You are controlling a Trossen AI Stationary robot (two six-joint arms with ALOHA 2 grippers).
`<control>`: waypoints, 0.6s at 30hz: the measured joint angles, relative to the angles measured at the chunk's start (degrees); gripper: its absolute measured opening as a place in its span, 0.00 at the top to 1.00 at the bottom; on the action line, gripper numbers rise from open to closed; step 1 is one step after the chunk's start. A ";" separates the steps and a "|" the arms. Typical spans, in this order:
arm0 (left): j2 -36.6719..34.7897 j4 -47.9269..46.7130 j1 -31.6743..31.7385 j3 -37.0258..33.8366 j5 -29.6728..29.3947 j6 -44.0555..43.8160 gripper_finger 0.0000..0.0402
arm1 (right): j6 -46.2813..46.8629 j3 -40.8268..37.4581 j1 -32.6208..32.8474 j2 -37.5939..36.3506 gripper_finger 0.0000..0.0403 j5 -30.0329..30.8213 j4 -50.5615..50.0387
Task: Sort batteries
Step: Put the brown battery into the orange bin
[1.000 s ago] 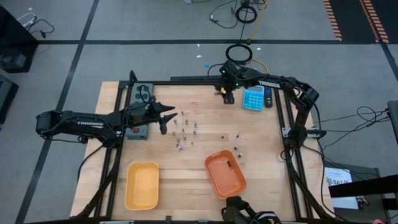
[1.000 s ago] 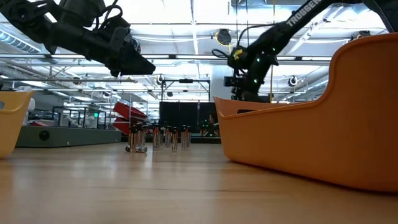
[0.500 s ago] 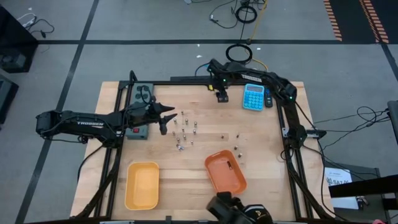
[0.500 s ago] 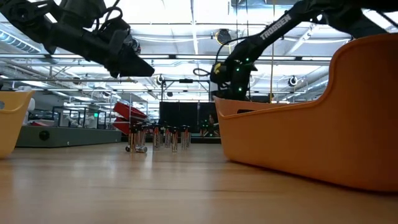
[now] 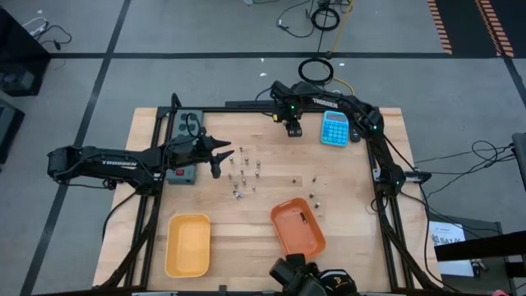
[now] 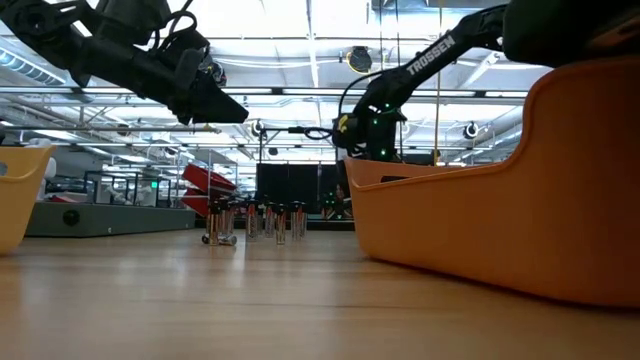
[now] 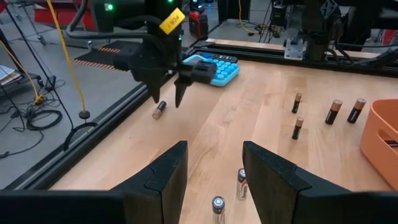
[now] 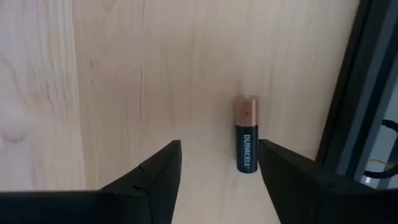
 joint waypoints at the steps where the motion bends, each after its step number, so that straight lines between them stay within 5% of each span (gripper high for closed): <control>1: 0.00 0.01 -0.02 0.00 -0.01 0.27 0.59 | 0.03 0.00 0.02 0.06 0.51 -0.15 -0.01; 13: 0.00 0.21 0.00 0.00 0.00 0.92 0.59 | 1.80 5.17 2.01 -1.49 0.52 3.08 -1.14; 18: 0.00 -0.30 -0.02 0.00 0.01 0.92 0.59 | 9.65 9.38 4.54 -1.47 0.52 3.33 -2.33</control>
